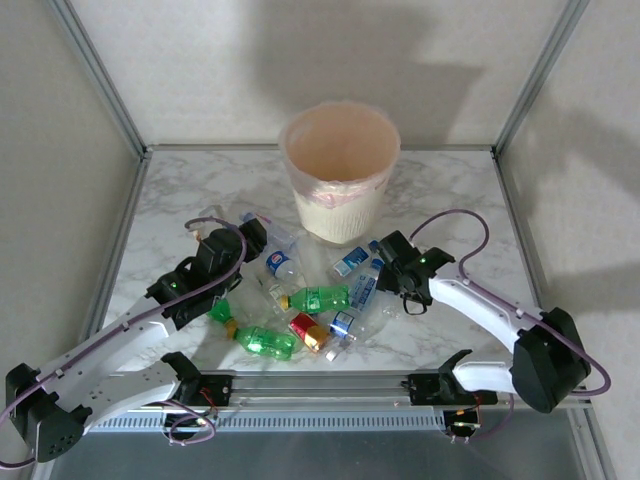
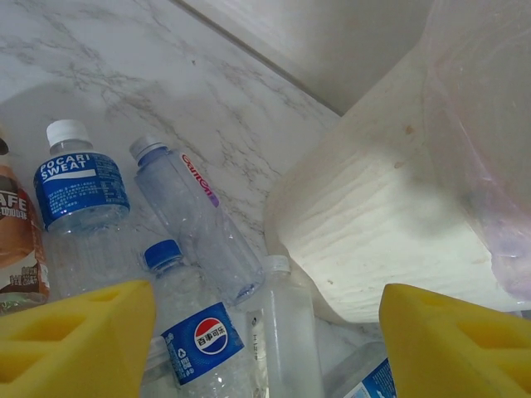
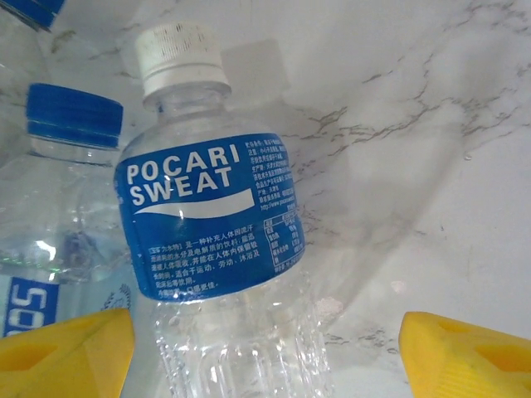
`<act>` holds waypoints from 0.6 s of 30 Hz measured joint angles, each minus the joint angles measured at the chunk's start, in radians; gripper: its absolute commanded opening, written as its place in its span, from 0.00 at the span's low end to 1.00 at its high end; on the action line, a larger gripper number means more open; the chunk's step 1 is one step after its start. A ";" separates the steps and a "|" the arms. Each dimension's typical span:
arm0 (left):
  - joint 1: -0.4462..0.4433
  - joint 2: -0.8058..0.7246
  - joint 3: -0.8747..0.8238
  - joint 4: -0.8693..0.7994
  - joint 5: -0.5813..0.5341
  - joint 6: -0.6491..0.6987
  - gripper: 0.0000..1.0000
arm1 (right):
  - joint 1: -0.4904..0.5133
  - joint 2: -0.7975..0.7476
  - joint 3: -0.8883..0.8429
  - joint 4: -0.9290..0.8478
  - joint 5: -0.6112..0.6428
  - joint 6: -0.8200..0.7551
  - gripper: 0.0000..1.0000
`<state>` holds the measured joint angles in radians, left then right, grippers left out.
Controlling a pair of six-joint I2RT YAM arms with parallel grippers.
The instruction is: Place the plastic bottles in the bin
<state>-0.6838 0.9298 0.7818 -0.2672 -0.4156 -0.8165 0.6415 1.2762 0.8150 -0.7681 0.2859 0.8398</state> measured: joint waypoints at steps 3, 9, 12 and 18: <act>0.000 0.000 0.000 0.000 0.000 -0.001 0.71 | -0.016 0.023 -0.019 0.026 -0.018 -0.009 0.84; 0.000 0.000 0.000 0.000 0.000 -0.008 0.71 | -0.050 0.035 -0.040 0.066 -0.037 -0.018 0.82; 0.000 0.000 0.000 0.000 0.001 -0.008 0.70 | -0.071 0.049 -0.061 0.087 -0.051 -0.024 0.83; 0.000 0.003 0.000 0.001 0.005 -0.015 0.70 | -0.135 0.060 -0.103 0.130 -0.084 -0.043 0.79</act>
<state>-0.6838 0.9329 0.7822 -0.2665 -0.4110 -0.8314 0.5064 1.3357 0.7116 -0.6376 0.2016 0.7963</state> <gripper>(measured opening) 0.705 0.817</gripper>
